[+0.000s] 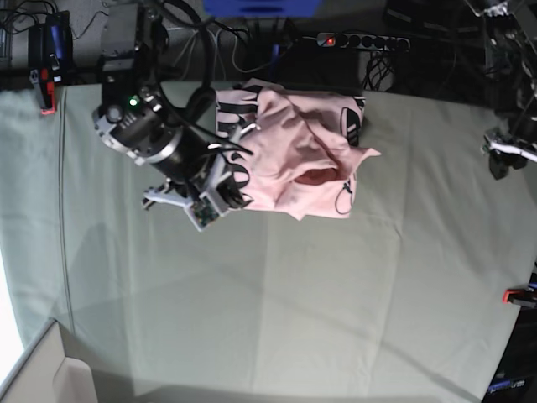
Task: Layout the t-shirt on the table in an organized manner, then fold the t-shirt properly
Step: 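Lift the strip end with the right gripper and fold it over the stack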
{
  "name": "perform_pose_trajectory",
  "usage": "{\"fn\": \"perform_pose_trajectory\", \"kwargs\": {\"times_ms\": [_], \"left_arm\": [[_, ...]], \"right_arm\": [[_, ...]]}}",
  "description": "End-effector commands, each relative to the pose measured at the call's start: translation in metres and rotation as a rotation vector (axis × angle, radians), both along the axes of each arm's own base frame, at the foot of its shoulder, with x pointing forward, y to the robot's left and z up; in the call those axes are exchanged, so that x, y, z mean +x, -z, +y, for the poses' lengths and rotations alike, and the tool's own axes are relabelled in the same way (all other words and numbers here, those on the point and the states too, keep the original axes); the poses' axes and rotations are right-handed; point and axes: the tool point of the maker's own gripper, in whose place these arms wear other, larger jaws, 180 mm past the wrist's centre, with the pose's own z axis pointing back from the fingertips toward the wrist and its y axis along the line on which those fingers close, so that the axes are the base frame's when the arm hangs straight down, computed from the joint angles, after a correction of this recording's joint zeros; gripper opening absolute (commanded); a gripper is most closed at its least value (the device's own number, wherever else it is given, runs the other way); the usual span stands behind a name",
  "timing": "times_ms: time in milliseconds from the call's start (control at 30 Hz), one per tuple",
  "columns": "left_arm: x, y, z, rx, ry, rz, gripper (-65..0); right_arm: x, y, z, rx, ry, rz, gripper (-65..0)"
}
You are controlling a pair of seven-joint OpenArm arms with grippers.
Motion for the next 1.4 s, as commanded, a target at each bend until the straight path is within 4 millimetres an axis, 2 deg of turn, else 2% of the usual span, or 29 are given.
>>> {"fn": "perform_pose_trajectory", "kwargs": {"times_ms": [0,100,233,333,433,567,633,700,833,933,1000,1067,1133,1300,1367], "left_arm": [[0.005,-0.009,0.006,0.014,0.001,-0.031,-35.6],[0.003,-0.006,0.007,0.006,-0.004,-0.025,-35.6],[0.004,-0.006,0.005,0.008,0.002,-0.023,-35.6],[0.004,-0.007,0.007,0.009,-0.001,-0.027,-35.6],[0.004,-0.008,0.008,0.011,-0.001,-0.029,-35.6],[0.004,-0.009,0.009,0.013,-0.003,-0.03,-35.6],[0.004,-0.009,0.01,0.013,-0.005,-0.029,-35.5],[0.004,-0.008,0.01,0.012,-0.005,-0.028,-35.4],[0.003,-0.007,0.01,0.01,-0.005,-0.024,-35.3],[0.002,-0.008,0.01,0.013,-0.003,-0.025,-35.3],[0.001,-0.008,0.009,0.014,-0.002,-0.025,-35.3],[0.0,-0.009,0.01,0.016,-0.003,-0.024,-35.3],[-0.002,-0.008,0.011,0.017,-0.006,-0.018,-35.3],[-0.014,-0.01,0.027,0.028,-0.055,-0.017,-35.2],[-0.014,-0.011,0.027,0.029,-0.056,-0.019,-35.2]], "right_arm": [[-0.003,-0.001,0.008,0.036,-0.011,-0.002,-65.0],[-0.016,0.027,0.012,0.031,-0.034,0.084,-65.0],[-0.04,0.056,0.043,0.027,-0.156,0.173,-65.0],[-0.061,0.055,0.075,0.016,-0.299,0.171,-65.0],[-0.083,0.041,0.106,0.023,-0.436,0.131,-65.0],[-0.106,0.033,0.128,0.016,-0.562,0.104,-65.0],[-0.113,0.035,0.128,0.004,-0.593,0.105,-65.0],[-0.112,0.034,0.123,-0.007,-0.594,0.097,-65.0],[-0.093,0.002,0.112,-0.004,-0.55,-0.005,-65.0],[-0.063,-0.01,0.092,-0.002,-0.433,-0.045,-65.0],[-0.04,-0.009,0.077,0.006,-0.34,-0.045,-65.0],[-0.02,-0.001,0.063,-0.006,-0.282,-0.031,-65.0],[-0.011,0.011,0.058,-0.019,-0.271,-0.004,-65.0],[-0.024,0.048,0.06,-0.027,-0.285,0.109,-65.0],[-0.035,0.056,0.071,-0.023,-0.323,0.138,-65.0]]}}
